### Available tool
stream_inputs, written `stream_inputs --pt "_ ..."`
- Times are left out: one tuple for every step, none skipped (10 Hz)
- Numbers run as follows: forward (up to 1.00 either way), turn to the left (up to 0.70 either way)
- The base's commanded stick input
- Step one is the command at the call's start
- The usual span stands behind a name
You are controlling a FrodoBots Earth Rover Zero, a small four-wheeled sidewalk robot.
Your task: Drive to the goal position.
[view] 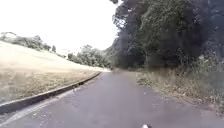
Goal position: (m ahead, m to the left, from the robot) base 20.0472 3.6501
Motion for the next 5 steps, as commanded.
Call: stream_inputs --pt "0.45 0.00" --pt "0.45 0.00" --pt "0.45 0.00" --pt "0.45 0.00" --pt "0.45 0.00"
